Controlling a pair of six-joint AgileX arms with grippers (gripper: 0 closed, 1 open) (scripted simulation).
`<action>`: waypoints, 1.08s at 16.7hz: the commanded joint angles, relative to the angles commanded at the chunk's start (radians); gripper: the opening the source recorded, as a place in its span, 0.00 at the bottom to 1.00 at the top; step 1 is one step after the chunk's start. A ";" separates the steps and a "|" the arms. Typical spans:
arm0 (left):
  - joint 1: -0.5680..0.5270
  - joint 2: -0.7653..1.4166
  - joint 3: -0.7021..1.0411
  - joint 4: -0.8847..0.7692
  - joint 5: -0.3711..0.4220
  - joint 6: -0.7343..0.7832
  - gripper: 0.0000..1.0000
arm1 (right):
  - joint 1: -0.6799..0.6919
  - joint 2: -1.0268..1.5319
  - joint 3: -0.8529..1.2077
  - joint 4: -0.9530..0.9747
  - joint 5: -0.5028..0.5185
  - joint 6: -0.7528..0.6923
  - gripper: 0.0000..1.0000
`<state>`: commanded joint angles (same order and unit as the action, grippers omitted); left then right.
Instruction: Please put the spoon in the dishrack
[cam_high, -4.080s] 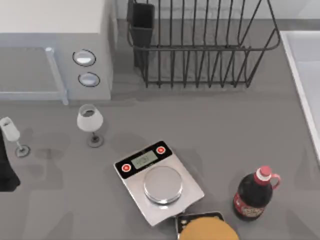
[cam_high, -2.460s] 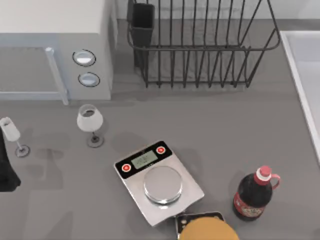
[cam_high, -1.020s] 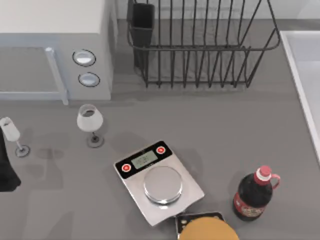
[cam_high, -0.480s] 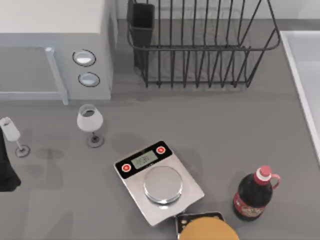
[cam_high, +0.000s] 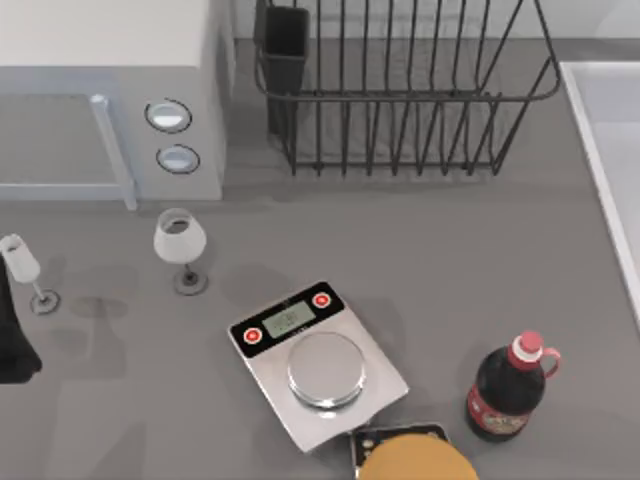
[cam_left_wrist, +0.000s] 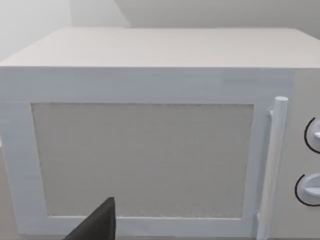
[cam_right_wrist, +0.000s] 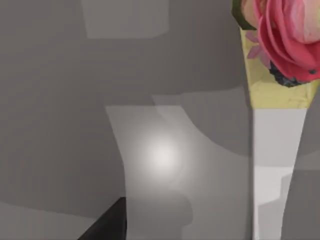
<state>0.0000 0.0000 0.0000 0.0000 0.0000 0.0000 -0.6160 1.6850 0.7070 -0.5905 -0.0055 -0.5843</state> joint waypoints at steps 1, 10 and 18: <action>0.000 0.000 0.000 0.000 0.000 0.000 1.00 | -0.002 -0.068 0.034 -0.073 -0.015 0.003 0.00; 0.000 0.000 0.000 0.000 0.000 0.000 1.00 | -0.015 -0.121 0.354 -0.468 -0.017 -0.013 0.00; 0.000 0.000 0.000 0.000 0.000 0.000 1.00 | -0.013 -0.231 0.698 -0.904 -0.016 -0.011 0.00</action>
<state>0.0000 0.0000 0.0000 0.0000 0.0000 0.0000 -0.6289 1.4537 1.4046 -1.4948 -0.0213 -0.5954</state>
